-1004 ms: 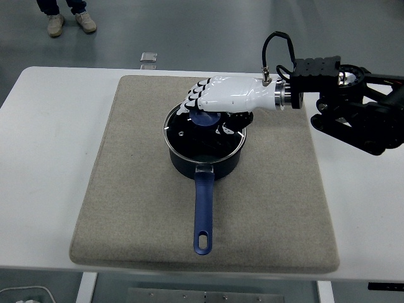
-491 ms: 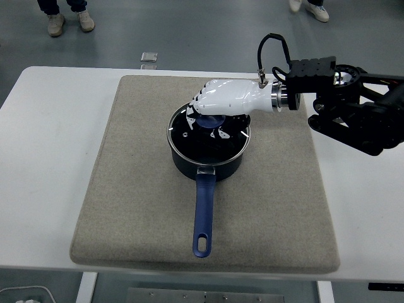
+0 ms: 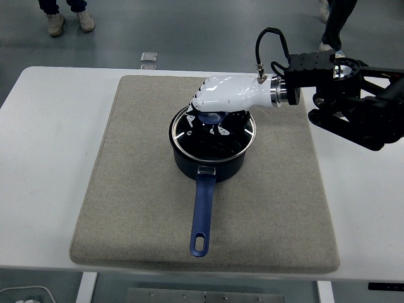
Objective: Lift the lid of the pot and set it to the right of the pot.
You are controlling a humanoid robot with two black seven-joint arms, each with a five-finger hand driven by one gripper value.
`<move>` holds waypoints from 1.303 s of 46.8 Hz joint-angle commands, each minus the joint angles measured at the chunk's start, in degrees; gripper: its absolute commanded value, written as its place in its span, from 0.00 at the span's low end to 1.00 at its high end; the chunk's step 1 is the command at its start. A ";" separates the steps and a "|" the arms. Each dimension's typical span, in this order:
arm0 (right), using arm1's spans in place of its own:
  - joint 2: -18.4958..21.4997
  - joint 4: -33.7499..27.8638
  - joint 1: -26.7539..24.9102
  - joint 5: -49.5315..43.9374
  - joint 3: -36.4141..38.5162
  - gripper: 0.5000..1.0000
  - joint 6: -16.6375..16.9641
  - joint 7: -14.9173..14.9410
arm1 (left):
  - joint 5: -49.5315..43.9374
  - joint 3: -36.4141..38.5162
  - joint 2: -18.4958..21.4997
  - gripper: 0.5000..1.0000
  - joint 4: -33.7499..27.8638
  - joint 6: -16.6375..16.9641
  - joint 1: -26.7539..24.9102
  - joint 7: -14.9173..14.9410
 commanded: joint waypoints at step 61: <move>-0.09 -0.06 3.32 0.75 0.37 0.00 0.04 -0.01 | 0.00 0.00 0.00 1.00 0.00 0.00 0.00 -0.01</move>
